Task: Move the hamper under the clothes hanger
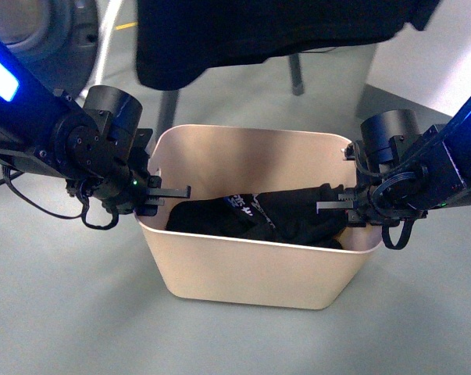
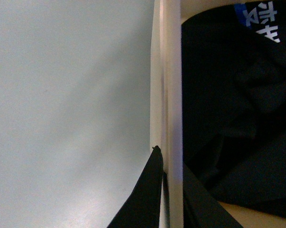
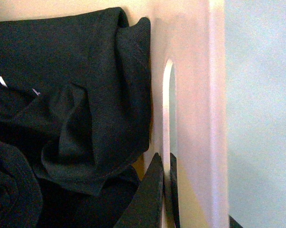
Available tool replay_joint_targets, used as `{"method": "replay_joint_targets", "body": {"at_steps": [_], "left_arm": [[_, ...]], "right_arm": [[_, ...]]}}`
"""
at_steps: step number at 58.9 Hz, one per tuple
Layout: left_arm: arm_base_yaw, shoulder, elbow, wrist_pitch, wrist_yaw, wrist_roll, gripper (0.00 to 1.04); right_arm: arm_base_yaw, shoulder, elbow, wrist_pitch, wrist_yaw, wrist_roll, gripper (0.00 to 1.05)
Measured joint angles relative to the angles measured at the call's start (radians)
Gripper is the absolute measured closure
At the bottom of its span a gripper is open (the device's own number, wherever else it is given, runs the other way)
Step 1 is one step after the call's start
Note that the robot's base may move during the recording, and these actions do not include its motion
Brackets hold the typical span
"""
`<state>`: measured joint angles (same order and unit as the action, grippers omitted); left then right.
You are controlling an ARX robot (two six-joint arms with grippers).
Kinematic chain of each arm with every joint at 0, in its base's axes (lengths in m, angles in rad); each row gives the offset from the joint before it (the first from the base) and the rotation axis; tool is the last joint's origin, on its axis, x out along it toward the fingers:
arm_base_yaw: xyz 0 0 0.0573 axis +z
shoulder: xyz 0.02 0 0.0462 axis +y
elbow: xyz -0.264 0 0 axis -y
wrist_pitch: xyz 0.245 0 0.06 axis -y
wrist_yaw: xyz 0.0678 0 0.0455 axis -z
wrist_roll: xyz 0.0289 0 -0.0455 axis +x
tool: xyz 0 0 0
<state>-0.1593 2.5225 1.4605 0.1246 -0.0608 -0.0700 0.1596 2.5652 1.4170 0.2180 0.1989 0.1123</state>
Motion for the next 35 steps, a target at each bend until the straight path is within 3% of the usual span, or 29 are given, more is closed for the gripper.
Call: {"method": "replay_joint_targets", "body": {"at_steps": [35], "left_arm": [[0.000, 0.000, 0.000, 0.000, 0.000, 0.000, 1.00]], "right_arm": [[0.000, 0.000, 0.000, 0.000, 0.000, 0.000, 0.99]]}}
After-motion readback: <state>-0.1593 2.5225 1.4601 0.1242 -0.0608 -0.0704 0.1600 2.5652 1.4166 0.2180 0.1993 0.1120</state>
